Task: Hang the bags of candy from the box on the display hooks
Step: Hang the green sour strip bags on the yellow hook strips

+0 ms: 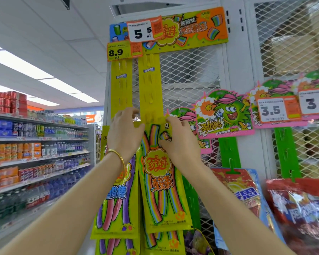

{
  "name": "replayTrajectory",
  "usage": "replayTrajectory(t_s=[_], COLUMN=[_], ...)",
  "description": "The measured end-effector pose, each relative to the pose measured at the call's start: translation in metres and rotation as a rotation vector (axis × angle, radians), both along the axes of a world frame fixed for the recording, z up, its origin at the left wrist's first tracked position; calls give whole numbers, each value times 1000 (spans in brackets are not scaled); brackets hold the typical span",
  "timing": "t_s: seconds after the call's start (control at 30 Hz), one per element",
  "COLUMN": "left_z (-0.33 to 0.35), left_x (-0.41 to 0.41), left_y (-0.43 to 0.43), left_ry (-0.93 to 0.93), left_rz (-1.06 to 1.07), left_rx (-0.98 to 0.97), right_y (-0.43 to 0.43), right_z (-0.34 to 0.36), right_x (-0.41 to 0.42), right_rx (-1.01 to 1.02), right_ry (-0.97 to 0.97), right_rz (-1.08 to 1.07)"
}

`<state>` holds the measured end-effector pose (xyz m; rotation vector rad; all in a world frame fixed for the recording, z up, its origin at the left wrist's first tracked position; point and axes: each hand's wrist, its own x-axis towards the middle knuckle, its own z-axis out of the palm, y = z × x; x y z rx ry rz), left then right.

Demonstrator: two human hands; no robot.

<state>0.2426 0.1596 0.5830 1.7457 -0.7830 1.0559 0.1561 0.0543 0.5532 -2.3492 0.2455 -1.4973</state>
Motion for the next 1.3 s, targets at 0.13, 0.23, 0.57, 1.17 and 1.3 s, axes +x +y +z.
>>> replayTrajectory(t_s=[0.13, 0.23, 0.57, 1.17, 1.3], left_z=[-53, -98, -307, -606, -636], left_x=[-21, -36, -83, -89, -83], left_y=[1, 7, 22, 30, 33], left_ry=[-81, -38, 88, 905, 1008], left_rz=[59, -5, -218, -307, -322], left_rx=[-35, -54, 194, 1042, 1112], right_y=[8, 12, 21, 15, 37], right_z=[-25, -57, -227, -649, -717], right_x=[-22, -41, -95, -118, -132], right_rx=[-62, -42, 156, 972, 1258], right_ry=[53, 128, 274, 1380, 1565], right_rz=[-182, -195, 77, 239, 240])
